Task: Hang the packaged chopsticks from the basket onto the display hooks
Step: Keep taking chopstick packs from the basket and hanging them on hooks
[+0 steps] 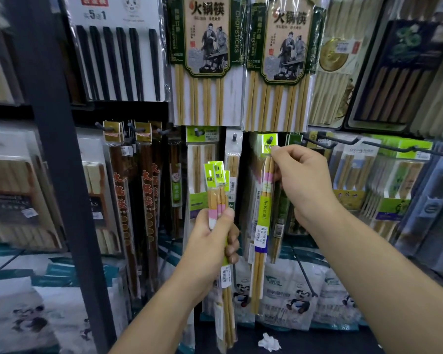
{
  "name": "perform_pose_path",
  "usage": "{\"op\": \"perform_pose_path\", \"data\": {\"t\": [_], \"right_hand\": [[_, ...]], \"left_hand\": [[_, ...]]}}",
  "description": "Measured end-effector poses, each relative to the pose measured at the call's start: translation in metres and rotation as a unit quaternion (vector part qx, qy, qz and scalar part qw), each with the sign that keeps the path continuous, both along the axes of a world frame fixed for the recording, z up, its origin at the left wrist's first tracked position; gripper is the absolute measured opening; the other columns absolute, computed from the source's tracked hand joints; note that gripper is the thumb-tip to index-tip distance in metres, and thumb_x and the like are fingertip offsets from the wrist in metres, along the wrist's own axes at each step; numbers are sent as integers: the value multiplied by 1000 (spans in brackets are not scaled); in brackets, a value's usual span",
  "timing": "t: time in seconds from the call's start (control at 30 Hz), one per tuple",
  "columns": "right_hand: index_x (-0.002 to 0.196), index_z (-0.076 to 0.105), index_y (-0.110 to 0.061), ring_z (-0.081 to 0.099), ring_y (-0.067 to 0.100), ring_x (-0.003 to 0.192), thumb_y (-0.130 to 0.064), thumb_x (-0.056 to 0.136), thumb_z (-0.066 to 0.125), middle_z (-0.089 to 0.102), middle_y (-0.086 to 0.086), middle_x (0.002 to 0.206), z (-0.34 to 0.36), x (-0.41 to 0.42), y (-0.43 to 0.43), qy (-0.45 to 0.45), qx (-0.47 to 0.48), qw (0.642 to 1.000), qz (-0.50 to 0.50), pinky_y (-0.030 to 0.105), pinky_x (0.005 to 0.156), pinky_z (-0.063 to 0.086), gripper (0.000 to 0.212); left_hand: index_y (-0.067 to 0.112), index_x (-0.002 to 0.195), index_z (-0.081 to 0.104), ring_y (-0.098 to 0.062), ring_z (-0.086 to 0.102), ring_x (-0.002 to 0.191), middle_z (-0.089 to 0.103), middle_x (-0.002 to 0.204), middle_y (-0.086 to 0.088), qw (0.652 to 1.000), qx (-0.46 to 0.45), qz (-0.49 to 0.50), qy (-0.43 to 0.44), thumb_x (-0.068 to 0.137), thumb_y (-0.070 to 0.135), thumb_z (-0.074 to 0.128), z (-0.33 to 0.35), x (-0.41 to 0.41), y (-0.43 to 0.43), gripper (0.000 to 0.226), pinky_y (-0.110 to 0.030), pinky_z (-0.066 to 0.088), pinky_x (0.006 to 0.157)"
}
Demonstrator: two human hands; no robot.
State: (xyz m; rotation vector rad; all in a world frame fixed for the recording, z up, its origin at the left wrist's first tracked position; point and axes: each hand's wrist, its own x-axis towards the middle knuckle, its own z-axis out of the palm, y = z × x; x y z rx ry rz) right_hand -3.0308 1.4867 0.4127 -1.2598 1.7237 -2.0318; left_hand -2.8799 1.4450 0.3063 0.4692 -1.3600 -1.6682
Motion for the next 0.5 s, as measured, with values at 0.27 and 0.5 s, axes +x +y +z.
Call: {"op": "perform_pose_path", "data": {"t": [0.27,0.5], "right_hand": [[80,72,-14,57,12,67,-43,95,67,69,14,82,-14,-6,3,12,11,998,-57,32,75,54,33],[77,74,-25,58,-1,57,-35,93,71,66,-7,64,-35,22,27,87,54,993,56,12,53,47,19]], "left_hand": [[12,111,57,-17,62,64,67,80,-3,999,-23,5,33,100,31,58,1,4,4,22,-33,57,56],[6,111,61,-24,70,71,74,87,-12,998,-45,-22,44,93,32,63,2,4,8,32,-39,62,63]]}}
